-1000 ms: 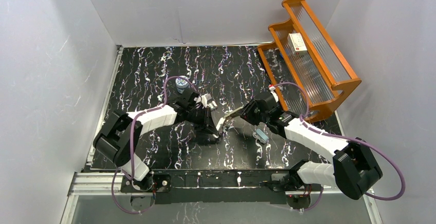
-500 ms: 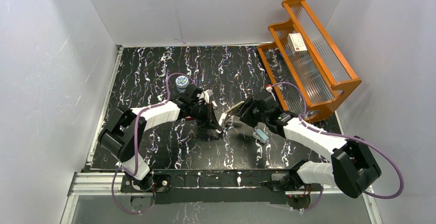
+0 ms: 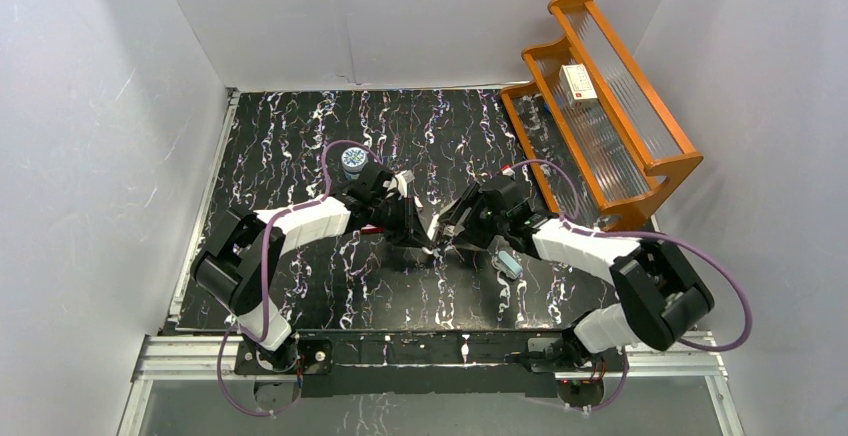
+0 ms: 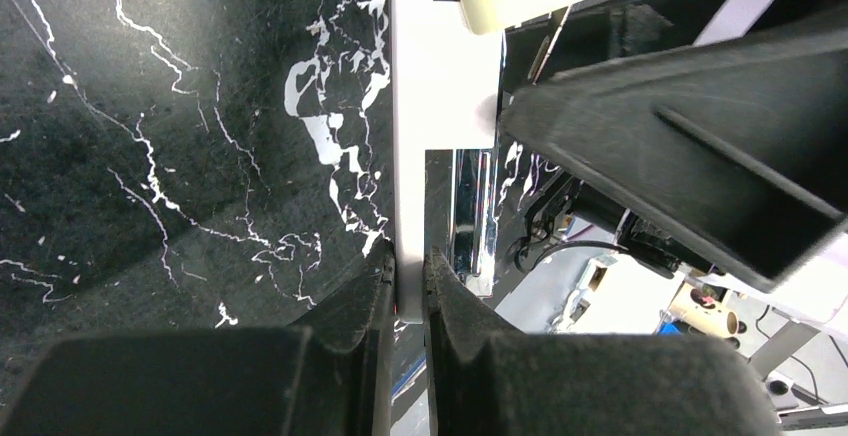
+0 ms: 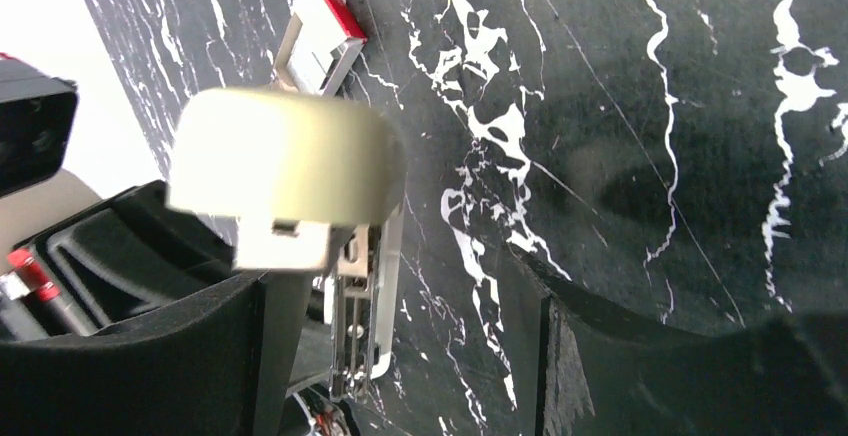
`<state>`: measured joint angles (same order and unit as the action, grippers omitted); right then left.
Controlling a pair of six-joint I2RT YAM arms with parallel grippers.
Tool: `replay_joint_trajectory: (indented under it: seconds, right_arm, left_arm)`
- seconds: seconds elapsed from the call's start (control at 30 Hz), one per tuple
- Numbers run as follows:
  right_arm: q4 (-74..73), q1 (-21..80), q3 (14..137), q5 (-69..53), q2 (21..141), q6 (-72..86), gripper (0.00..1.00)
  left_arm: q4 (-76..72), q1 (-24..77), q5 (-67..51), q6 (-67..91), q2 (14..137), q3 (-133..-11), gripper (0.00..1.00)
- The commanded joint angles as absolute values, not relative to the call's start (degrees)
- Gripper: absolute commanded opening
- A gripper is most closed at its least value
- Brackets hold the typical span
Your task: Load the staples into the stapler
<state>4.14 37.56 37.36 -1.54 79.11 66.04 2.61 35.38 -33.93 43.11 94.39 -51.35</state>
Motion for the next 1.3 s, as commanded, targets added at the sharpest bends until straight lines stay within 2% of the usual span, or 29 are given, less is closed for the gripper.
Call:
replay_joint_trajectory:
  seconds: [0.0, 0.47, 0.83, 1.07, 1.17, 1.27]
  right_arm:
    - [8.06, 37.37, 41.57, -2.21, 82.14, 66.53, 0.76]
    - [9.06, 37.44, 45.44, -0.30, 86.96, 64.92, 0.71]
    - [9.43, 37.88, 46.41, 4.43, 88.60, 63.43, 0.53]
    - [10.91, 38.17, 45.81, 5.91, 88.51, 63.20, 0.59]
    - [10.94, 38.40, 45.77, 7.37, 88.16, 63.71, 0.55]
    - [10.99, 38.63, 46.00, 8.72, 88.14, 63.48, 0.47]
  left_arm:
    - [-1.65, 35.49, -34.47, 44.26, 93.17, -50.96, 0.00]
    - [-3.67, 35.59, -32.71, 44.77, 93.53, -50.27, 0.00]
    - [-4.72, 35.54, -32.76, 45.51, 92.92, -48.55, 0.00]
    - [-5.01, 35.57, -32.91, 46.07, 92.90, -48.68, 0.00]
    - [-5.01, 35.55, -32.86, 46.46, 93.03, -48.73, 0.00]
    - [-5.01, 35.60, -32.96, 46.36, 93.15, -48.70, 0.00]
